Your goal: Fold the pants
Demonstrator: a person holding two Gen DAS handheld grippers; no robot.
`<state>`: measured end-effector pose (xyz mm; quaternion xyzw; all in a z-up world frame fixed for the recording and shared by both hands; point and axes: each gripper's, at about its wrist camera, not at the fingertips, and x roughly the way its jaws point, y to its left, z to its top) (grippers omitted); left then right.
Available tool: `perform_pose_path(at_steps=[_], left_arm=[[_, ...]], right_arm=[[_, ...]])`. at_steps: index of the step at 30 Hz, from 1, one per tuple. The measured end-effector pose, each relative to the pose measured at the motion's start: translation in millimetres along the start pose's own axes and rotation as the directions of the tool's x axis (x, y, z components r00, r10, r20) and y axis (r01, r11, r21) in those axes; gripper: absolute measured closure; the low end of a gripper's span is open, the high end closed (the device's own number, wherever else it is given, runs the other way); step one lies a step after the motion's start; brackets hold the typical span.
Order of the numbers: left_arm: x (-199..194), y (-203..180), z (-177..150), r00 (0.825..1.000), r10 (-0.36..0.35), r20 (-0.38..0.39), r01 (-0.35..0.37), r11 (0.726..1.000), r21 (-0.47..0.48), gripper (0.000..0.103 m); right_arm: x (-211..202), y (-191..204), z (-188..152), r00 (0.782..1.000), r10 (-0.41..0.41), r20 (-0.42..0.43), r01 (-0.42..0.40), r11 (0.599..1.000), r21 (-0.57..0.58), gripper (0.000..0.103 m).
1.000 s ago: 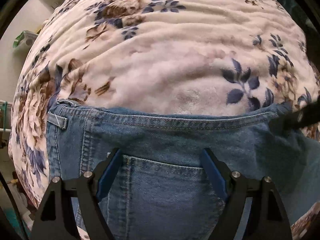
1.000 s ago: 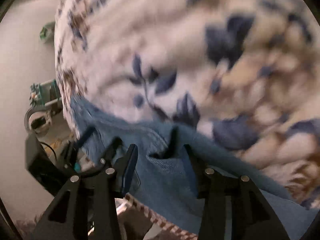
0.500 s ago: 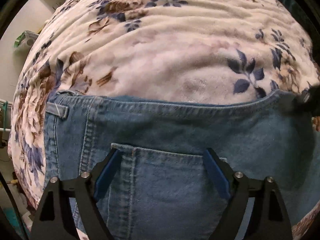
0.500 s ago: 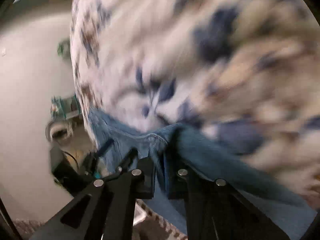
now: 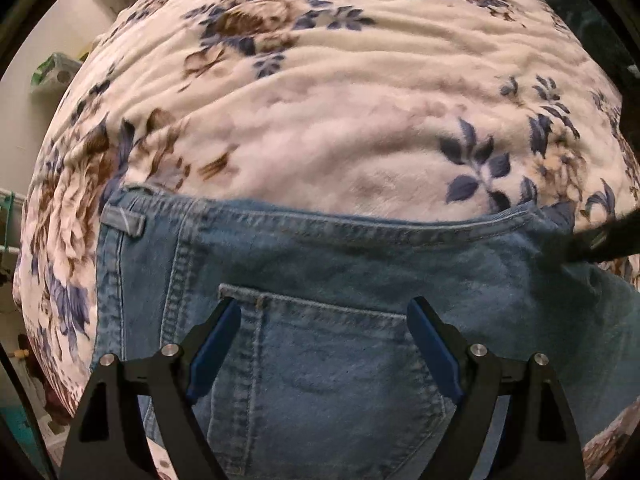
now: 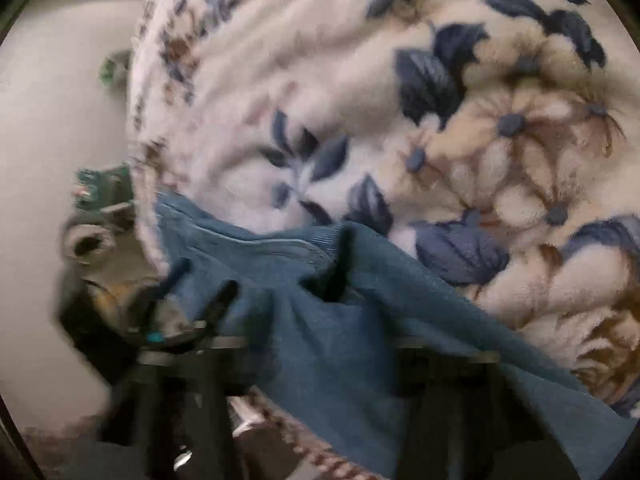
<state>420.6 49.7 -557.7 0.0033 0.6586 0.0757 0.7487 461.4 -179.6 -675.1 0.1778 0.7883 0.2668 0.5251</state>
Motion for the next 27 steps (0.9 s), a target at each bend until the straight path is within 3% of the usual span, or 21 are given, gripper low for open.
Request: perform_pose_path(at_steps=[4,8,9,11,14,17,20,23,27], left_arm=[[0.2,-2.9,8.7,1.0,-0.012,0.01,0.012,1.0,-0.011,0.018],[3.1,-7.8,17.8,1.0,-0.006,0.021,0.006,1.0,-0.001,0.018],[7.6,-8.3,20.7,1.0,-0.005,0.011,0.005,1.0,0.001,0.018],[11.6,-6.4,22.4,1.0,-0.013,-0.002,0.013,1.0,-0.008,0.018],[11.3,-0.5,23.6,1.0,-0.02,0.007,0.02,1.0,-0.022,0.018],[13.1,2.1,22.5,1.0,-0.013,0.006,0.013,1.0,-0.018,0.018],[13.5,3.8,23.6,1.0,-0.017,-0.008,0.017,1.0,-0.023,0.018],[13.0,4.0,11.0,0.999,-0.034,-0.014,0.034,0.999,-0.033,0.018],[16.9,2.7,3.4,1.0,-0.028,-0.013,0.028,0.999,-0.024,0.018]], right_arm=[[-11.1,-7.7,-7.4,0.994,-0.036,0.107,0.028,0.997,0.072,0.099],[-11.8,-32.0,-13.3,0.992,0.04,0.12,-0.059,0.985,0.159,0.099],[-8.5,-38.3,-13.1,0.987,0.11,0.116,-0.13,0.976,0.176,0.095],[-3.1,-46.4,-5.7,0.977,0.202,0.067,-0.211,0.96,0.182,0.089],[8.8,-44.5,12.3,0.954,0.299,0.014,-0.297,0.941,0.165,0.056],[43.9,-22.8,31.6,0.977,0.202,-0.07,-0.192,0.974,0.121,0.056],[50.4,-3.0,30.7,0.97,0.193,-0.147,-0.19,0.981,0.032,0.056],[41.3,5.5,19.3,0.944,0.237,-0.229,-0.253,0.966,-0.043,0.057],[61.8,-10.5,22.7,0.936,0.245,-0.253,-0.245,0.969,0.035,0.057]])
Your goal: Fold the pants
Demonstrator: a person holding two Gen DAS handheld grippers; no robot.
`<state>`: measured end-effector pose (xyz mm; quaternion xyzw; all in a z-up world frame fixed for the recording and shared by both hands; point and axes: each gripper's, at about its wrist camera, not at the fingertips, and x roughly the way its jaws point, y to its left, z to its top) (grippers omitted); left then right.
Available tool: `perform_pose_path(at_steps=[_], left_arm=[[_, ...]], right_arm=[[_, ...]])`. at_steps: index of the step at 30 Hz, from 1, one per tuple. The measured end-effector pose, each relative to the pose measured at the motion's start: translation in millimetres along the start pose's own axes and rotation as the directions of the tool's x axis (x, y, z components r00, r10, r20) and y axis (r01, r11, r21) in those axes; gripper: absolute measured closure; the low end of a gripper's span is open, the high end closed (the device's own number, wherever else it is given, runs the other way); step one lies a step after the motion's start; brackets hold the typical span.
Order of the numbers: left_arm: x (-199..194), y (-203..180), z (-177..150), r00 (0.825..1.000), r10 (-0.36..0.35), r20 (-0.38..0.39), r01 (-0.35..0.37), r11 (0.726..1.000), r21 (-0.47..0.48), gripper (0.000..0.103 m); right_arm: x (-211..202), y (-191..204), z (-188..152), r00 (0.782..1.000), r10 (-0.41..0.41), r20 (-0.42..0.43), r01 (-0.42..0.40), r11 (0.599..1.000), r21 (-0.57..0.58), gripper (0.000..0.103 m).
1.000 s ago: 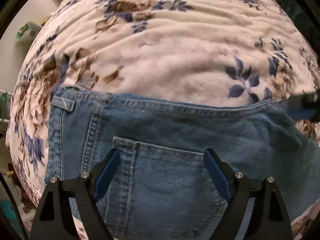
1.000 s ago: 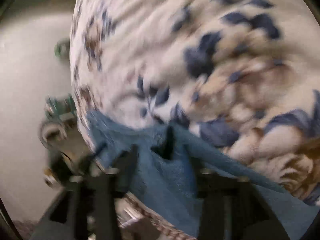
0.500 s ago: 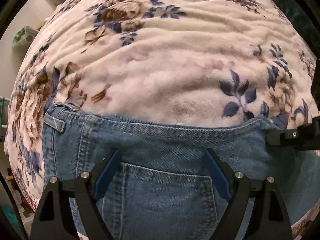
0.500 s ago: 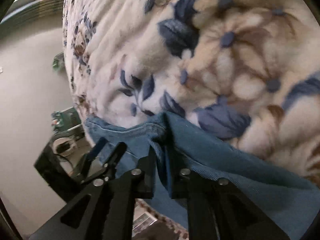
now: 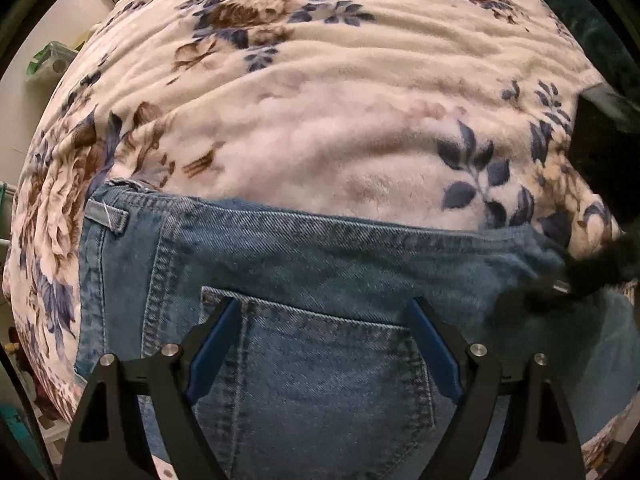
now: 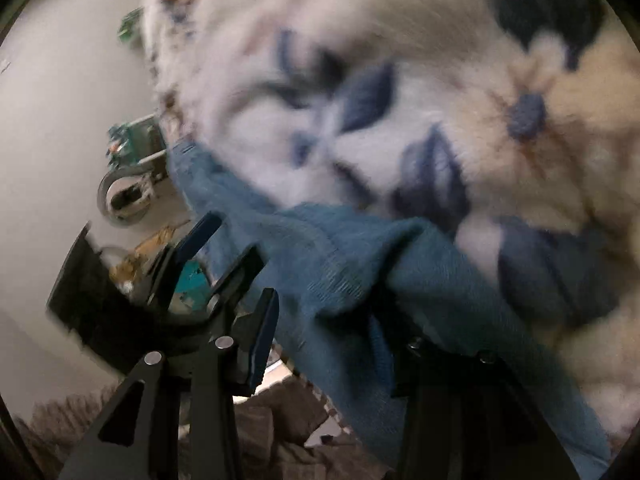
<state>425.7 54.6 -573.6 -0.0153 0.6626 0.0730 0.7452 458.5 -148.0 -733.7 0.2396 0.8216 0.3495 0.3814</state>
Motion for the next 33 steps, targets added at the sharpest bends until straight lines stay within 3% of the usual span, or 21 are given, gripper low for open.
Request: perform_pose_path(at_steps=[4,6,7,8,11,13,14,16,18,19,22,23,24,26,28,29,30,33], left_arm=[[3.7,-4.0,-11.7,1.0,0.011,-0.004,-0.011,1.0,0.008,0.018],[6.8,-2.5,-15.9,1.0,0.005,-0.011,-0.005,1.0,0.006,0.018],[8.8,-2.2,-18.1,1.0,0.002,-0.015,-0.002,1.0,0.008,0.018],[12.1,-2.7,-20.9,1.0,-0.003,-0.012,0.004,1.0,0.016,0.018],[14.6,-4.4,-26.8,1.0,0.011,0.0,-0.011,0.999,0.043,0.018],[14.6,-4.4,-27.2,1.0,0.01,-0.006,-0.01,0.999,0.042,0.018],[14.1,-6.4,-27.1,1.0,0.012,-0.013,-0.011,0.999,0.039,0.018],[12.3,-5.4,-28.4,1.0,0.017,-0.021,-0.016,0.999,0.034,0.018],[3.3,-13.9,-20.4,1.0,0.015,-0.027,-0.014,1.0,0.021,0.018],[-1.2,-14.0,-20.3,1.0,0.003,-0.02,-0.003,1.0,0.012,0.018],[-19.3,-29.3,-13.7,0.999,-0.04,0.016,0.04,0.999,0.028,0.018],[-21.3,-36.1,-11.2,0.999,-0.047,0.024,0.046,0.998,0.041,0.018],[-21.7,-49.4,-6.2,0.998,-0.059,0.029,0.057,0.996,0.065,0.018],[-15.5,-74.3,3.6,0.997,-0.07,0.033,0.066,0.992,0.107,0.018],[2.3,-104.8,15.2,0.999,-0.03,0.035,0.024,0.986,0.165,0.018],[10.3,-113.2,19.3,0.999,-0.008,0.035,0.001,0.984,0.178,0.018],[17.9,-123.2,25.4,0.999,0.015,0.034,-0.021,0.981,0.192,0.017],[36.1,-134.1,33.0,0.998,0.05,0.03,-0.055,0.976,0.211,0.007]], right_arm=[[7.7,-2.3,4.8,0.996,0.013,0.092,-0.02,0.997,0.078,0.06],[-4.5,-8.0,-6.6,0.99,0.034,0.138,-0.05,0.992,0.115,0.087],[-15.5,-13.4,-15.9,0.981,0.088,0.171,-0.114,0.983,0.146,0.09],[-20.8,-12.7,-21.0,0.977,0.098,0.187,-0.126,0.982,0.143,0.091],[-40.4,-11.1,-36.1,0.964,0.048,0.26,-0.092,0.982,0.163,0.095],[-63.2,-23.5,-40.4,0.938,0.032,0.344,-0.105,0.975,0.196,0.096],[-82.7,-31.1,-43.0,0.91,-0.001,0.415,-0.098,0.971,0.219,0.098],[-113.2,-38.3,-48.8,0.877,-0.059,0.476,-0.066,0.968,0.241,0.098],[-126.1,-29.1,-52.5,0.883,-0.091,0.46,-0.013,0.976,0.218,0.098],[-131.6,-15.0,-58.9,0.881,-0.15,0.448,0.069,0.979,0.192,0.097],[-135.6,5.6,-92.8,0.853,-0.213,0.477,0.154,0.975,0.159,0.094],[-137.3,6.1,-109.2,0.831,-0.228,0.507,0.163,0.972,0.17,0.077],[-140.1,2.7,-129.0,0.8,-0.243,0.549,0.156,0.967,0.2,0.049],[-146.6,-18.3,-167.1,0.727,-0.284,0.625,0.13,0.951,0.28,0.025],[-148.8,-48.3,-206.6,0.656,-0.325,0.681,0.078,0.927,0.367,0.025],[-145.0,-58.1,-220.5,0.632,-0.354,0.689,0.072,0.912,0.403,0.025],[-143.3,-74.6,-243.2,0.583,-0.404,0.705,0.054,0.885,0.463,0.025],[-133.8,-111.1,-292.1,0.51,-0.459,0.727,-0.047,0.829,0.557,0.025]])
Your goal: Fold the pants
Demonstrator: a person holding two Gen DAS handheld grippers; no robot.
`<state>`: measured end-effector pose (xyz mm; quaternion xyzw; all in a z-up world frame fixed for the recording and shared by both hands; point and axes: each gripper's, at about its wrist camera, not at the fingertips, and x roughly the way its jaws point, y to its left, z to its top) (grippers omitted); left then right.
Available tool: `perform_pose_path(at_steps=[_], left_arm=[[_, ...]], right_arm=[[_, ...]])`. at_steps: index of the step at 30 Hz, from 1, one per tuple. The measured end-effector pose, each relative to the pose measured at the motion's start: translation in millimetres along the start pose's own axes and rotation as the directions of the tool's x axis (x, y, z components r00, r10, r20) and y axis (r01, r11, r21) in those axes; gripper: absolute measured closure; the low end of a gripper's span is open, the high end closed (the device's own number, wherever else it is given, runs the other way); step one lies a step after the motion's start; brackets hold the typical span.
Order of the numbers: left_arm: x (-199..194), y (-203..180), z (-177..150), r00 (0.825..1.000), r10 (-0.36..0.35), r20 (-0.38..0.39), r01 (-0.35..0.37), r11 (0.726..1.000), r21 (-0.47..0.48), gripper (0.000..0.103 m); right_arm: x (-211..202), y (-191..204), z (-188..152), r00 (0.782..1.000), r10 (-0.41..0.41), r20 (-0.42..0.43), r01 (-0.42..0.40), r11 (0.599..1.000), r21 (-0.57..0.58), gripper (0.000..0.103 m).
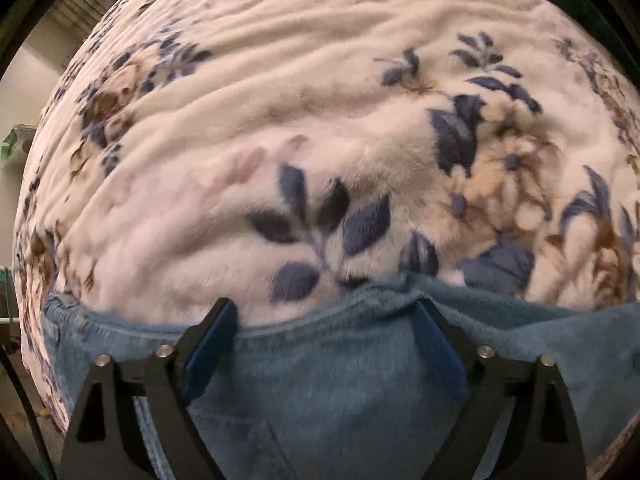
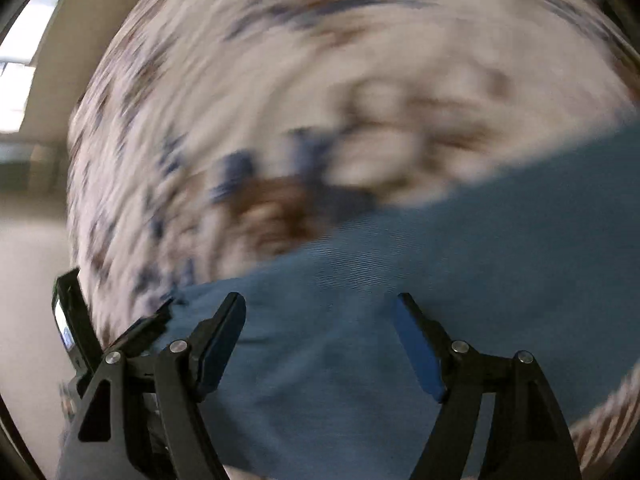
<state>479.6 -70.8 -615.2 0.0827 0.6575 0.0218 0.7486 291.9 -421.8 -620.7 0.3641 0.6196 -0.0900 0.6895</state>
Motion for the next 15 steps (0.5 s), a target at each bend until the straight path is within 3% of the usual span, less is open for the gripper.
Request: perform_pose_path(at_steps=[3,7,13,15], left_arm=[[0.8,-2.6,1.4,1.0,0.021,0.004,-0.021,1.0,0.001,0.005],[-42.8,-16.5,-13.1,0.998,0.016,0.068,-0.016,1.0,-0.003,0.005],[-104.4,-94.8,-54.4,0.991,-0.064,0.119,0.058,0.997,0.058,0.005],[-106.6,-133.2,-73.3,0.991,-0.101,0.092,0.092,0.991,0.094,0.005]], right_arm=[[-12.4,-49.5,-10.4,0.999,0.007,0.035,-0.01,0.994,0.106,0.025],[-59.8,-122.4,-26.7,0.986,-0.037,0.16,-0.005,0.968,0.251,0.025],[-134.2,-271.4,-43.9,0.937,-0.112,0.332,-0.083,0.85,0.521,0.025],[-134.5,-320.7,-37.4,0.934,-0.074,0.35,-0.154,0.801,0.579,0.025]])
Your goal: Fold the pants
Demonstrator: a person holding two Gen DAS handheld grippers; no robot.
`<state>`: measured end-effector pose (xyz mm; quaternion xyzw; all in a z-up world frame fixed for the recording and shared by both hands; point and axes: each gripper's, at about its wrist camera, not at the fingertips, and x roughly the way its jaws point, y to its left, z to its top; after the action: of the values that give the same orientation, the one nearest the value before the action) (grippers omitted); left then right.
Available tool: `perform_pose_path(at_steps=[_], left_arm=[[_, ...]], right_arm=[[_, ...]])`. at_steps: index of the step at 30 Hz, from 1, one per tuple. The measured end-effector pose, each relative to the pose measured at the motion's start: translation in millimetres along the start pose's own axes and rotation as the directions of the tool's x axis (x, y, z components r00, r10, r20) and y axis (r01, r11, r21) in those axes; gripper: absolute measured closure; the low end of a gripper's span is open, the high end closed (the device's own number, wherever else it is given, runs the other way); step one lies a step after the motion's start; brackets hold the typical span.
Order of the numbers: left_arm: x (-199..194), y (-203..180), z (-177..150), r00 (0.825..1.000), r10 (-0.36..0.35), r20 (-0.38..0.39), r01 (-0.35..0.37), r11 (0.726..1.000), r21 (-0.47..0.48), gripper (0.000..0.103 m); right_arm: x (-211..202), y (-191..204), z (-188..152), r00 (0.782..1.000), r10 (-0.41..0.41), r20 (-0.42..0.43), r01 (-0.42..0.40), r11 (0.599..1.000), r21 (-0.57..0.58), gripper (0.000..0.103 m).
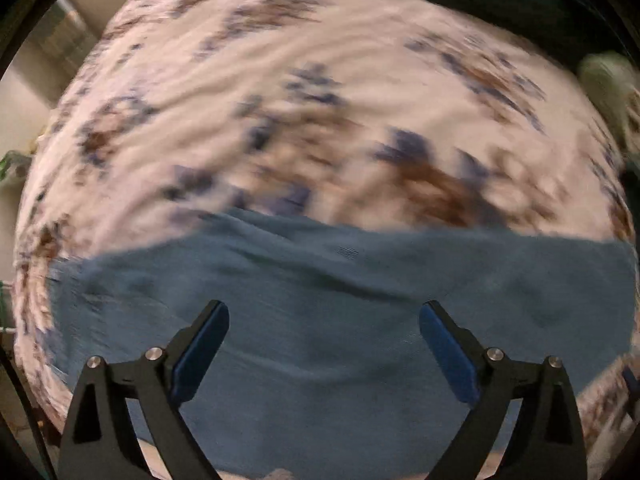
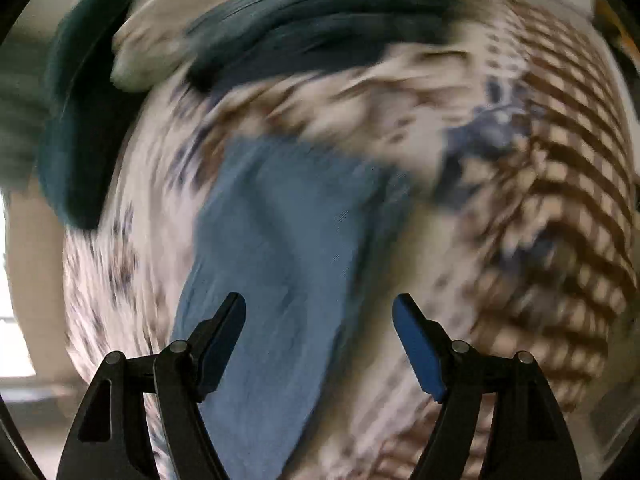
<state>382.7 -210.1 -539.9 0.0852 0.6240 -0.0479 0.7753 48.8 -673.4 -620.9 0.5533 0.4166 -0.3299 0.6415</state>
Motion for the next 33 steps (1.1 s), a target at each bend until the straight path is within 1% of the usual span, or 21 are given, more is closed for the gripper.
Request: perform_pose_path(at_steps=[2,3,4,5,6,8,9,11,12,15,17,19,20,21,24,25,26,28,29,32,33], left_arm=[[9.9,-33.7,-7.6,0.999,-0.014,-0.032,0.016,0.999,0.04,0.005],[15.4,-53.2,-11.8,0.999,-0.015,-0.043,0.018,0.998,0.068,0.005],[18.2,-66.5,-14.9,0.999,-0.01,-0.047,0.014,0.996,0.088,0.005],[24.0,-82.0,-17.0,0.999,-0.002,-0.054,0.008,0.994,0.113,0.005],[26.1,-91.1,-17.8,0.999,0.002,-0.054,0.005,0.992,0.125,0.005],[30.1,-105.8,-18.6,0.998,0.013,-0.054,-0.005,0.988,0.153,0.005],[33.6,-111.0,-17.4,0.998,0.02,-0.059,-0.01,0.986,0.164,0.005],[43.1,-116.2,-14.6,0.997,0.035,-0.07,-0.022,0.985,0.172,0.005],[46.3,-115.2,-13.8,0.996,0.041,-0.073,-0.028,0.985,0.171,0.005],[68.0,-107.4,-9.7,0.991,0.027,-0.132,-0.008,0.99,0.14,0.003],[80.8,-102.4,-5.2,0.987,0.003,-0.161,0.015,0.993,0.116,0.0],[85.0,-100.4,-1.0,0.987,-0.013,-0.162,0.028,0.995,0.092,0.0],[87.8,-99.6,0.8,0.987,-0.014,-0.163,0.028,0.996,0.084,0.0],[90.0,-99.3,1.9,0.986,-0.014,-0.164,0.026,0.997,0.076,0.0],[92.7,-95.9,0.4,0.991,-0.022,-0.131,0.028,0.999,0.044,0.0],[93.5,-95.3,1.8,0.991,-0.022,-0.134,0.028,0.999,0.043,0.0],[92.5,-96.6,1.4,0.99,-0.02,-0.141,0.027,0.998,0.048,0.0],[88.0,-96.8,2.0,0.988,-0.023,-0.15,0.031,0.998,0.055,0.0],[83.2,-94.4,0.9,0.988,-0.031,-0.15,0.039,0.998,0.05,0.0],[70.4,-79.1,3.2,0.991,-0.011,-0.133,0.017,0.999,0.047,0.0],[67.9,-75.9,3.4,0.991,-0.008,-0.131,0.014,0.999,0.045,0.0]], right_arm=[[20.1,-24.7,23.3,0.997,0.058,-0.052,-0.053,0.995,0.088,0.025],[36.9,-37.1,32.8,0.985,0.147,-0.095,-0.13,0.978,0.164,0.025],[53.3,-47.3,37.1,0.957,0.265,-0.116,-0.229,0.938,0.261,0.026],[60.4,-49.8,37.9,0.945,0.309,-0.112,-0.265,0.918,0.296,0.038],[66.2,-45.6,39.6,0.941,0.322,-0.103,-0.283,0.916,0.285,0.064],[67.4,-24.0,40.4,0.965,0.237,-0.113,-0.221,0.966,0.136,0.093],[65.0,-17.6,36.4,0.971,0.219,-0.095,-0.207,0.971,0.115,0.094],[54.1,-23.8,37.5,0.979,0.199,-0.048,-0.191,0.973,0.132,0.095],[57.9,-31.2,36.1,0.976,0.21,-0.056,-0.199,0.967,0.157,0.095],[83.4,-49.4,35.8,0.95,0.285,-0.125,-0.254,0.942,0.217,0.093],[90.1,-46.4,37.6,0.934,0.326,-0.15,-0.293,0.934,0.205,0.089],[95.9,-41.2,38.9,0.902,0.389,-0.188,-0.357,0.916,0.181,0.081],[94.9,-43.9,41.5,0.894,0.403,-0.194,-0.372,0.911,0.177,0.069],[99.9,-39.0,40.9,0.887,0.416,-0.199,-0.388,0.907,0.166,0.063],[116.2,-24.8,42.8,0.873,0.446,-0.2,-0.415,0.892,0.179,0.052],[119.4,-23.0,46.3,0.871,0.452,-0.192,-0.42,0.889,0.184,0.052],[125.1,-15.9,48.0,0.878,0.444,-0.179,-0.413,0.892,0.184,0.053],[127.7,0.3,52.8,0.898,0.412,-0.152,-0.388,0.907,0.165,0.081],[125.9,5.6,53.6,0.917,0.376,-0.132,-0.357,0.922,0.149,0.095],[120.9,11.8,59.3,0.947,0.317,-0.06,-0.31,0.945,0.105,0.096],[120.0,10.8,57.7,0.945,0.32,-0.063,-0.311,0.944,0.112,0.096]])
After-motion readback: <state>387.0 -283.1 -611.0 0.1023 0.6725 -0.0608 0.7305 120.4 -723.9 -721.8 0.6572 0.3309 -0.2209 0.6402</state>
